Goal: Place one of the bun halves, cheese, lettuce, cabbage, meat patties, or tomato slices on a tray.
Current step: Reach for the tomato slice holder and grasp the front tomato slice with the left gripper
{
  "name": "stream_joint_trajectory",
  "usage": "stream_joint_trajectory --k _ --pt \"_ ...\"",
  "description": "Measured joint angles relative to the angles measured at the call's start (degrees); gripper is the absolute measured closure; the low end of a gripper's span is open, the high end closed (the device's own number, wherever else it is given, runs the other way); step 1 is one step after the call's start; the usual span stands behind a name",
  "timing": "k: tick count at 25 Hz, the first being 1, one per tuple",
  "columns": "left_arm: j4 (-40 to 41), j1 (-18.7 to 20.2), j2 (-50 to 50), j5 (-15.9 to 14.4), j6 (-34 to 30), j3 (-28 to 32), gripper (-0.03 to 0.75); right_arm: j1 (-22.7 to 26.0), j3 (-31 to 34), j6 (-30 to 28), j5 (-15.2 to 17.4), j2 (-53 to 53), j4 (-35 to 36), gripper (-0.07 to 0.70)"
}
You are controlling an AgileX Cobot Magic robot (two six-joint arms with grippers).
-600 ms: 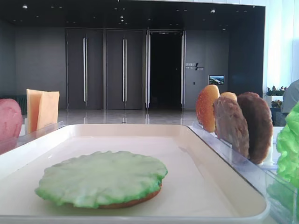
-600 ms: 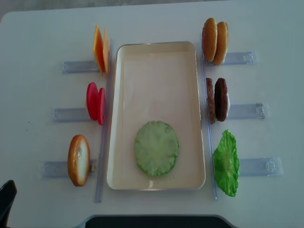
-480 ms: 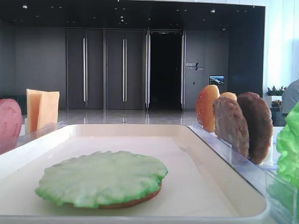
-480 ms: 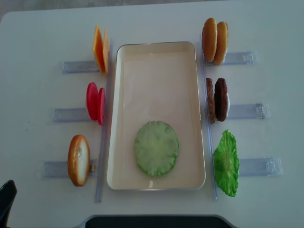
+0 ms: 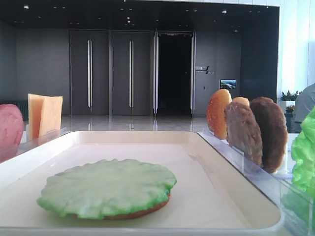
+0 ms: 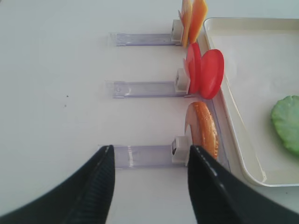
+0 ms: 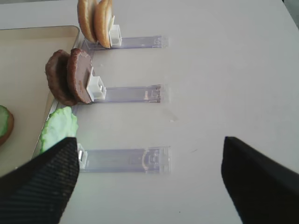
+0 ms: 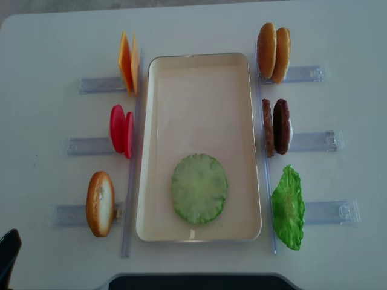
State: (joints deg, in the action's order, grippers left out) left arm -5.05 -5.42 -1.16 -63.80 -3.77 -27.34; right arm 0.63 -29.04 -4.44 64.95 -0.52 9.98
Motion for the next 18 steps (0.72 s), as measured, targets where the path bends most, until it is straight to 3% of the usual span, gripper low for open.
stream_joint_trajectory --k 18 --pt "0.0 0.0 0.0 0.0 0.0 0.0 0.325 0.0 0.0 -0.02 0.0 0.0 0.0 0.043"
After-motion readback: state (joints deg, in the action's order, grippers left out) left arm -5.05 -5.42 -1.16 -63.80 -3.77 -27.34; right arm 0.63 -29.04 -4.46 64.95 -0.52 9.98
